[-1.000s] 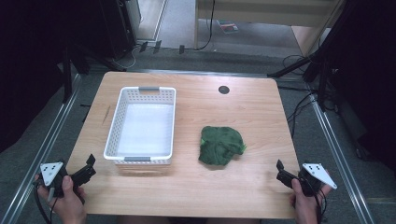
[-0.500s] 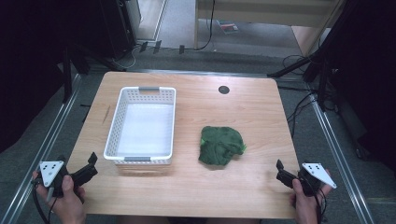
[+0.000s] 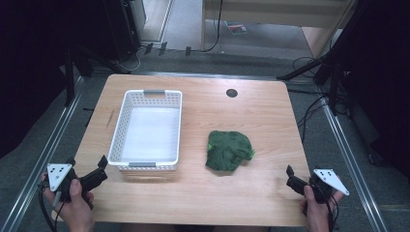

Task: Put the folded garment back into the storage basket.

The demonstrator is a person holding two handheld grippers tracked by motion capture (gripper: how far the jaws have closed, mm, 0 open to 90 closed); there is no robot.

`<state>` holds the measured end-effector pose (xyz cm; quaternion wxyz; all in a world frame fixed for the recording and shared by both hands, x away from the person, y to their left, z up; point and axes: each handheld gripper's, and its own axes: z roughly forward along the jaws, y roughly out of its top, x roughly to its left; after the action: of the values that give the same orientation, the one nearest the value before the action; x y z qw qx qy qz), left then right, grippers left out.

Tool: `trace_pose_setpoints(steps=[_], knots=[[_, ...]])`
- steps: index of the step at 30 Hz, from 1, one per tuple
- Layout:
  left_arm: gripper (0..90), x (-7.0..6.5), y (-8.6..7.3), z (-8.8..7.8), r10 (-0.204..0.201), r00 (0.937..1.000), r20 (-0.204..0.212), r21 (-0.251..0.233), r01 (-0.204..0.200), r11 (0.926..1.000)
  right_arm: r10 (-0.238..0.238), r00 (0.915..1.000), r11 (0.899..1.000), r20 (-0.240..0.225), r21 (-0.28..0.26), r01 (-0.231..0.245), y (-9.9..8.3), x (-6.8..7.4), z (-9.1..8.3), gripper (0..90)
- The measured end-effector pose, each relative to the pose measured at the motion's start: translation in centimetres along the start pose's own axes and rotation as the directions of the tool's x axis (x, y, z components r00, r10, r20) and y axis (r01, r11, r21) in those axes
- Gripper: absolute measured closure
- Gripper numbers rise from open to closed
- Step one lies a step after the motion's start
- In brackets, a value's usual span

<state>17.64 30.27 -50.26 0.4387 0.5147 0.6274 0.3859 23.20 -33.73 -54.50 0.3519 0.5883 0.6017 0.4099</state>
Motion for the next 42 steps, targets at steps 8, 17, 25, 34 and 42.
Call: trace_pose_setpoints(steps=[8, 17, 25, 34, 42], knots=[[0.0, -1.6, 0.9, 0.3, 0.018, 0.9993, 0.032, 0.023, -0.018, 0.9996, 0.005, 1.0000, 1.000, -0.001, -0.002, -0.005, 0.0, -0.1, -0.1, 1.0], [0.0, -5.1, 1.9, 1.4, 0.044, 0.9923, 0.116, 0.046, -0.050, 0.9977, 0.008, 1.0000, 1.000, 0.000, -0.003, -0.008, 0.0, -0.1, -0.1, 1.0], [0.0, -8.5, 2.2, 2.3, 0.065, 0.9839, 0.167, 0.053, -0.075, 0.9958, 0.006, 1.0000, 1.000, -0.003, -0.003, -0.006, 0.0, -0.1, 0.0, 1.0], [0.0, -11.9, 2.6, 3.3, 0.090, 0.9714, 0.220, 0.063, -0.106, 0.9924, 0.007, 1.0000, 1.000, -0.006, 0.003, -0.007, 0.0, -0.1, 0.0, 1.0], [0.0, -14.9, 2.6, 4.1, 0.102, 0.9590, 0.264, 0.082, -0.128, 0.9884, 0.009, 0.9999, 1.000, -0.008, 0.000, -0.009, 0.0, -0.1, 0.0, 1.0]])
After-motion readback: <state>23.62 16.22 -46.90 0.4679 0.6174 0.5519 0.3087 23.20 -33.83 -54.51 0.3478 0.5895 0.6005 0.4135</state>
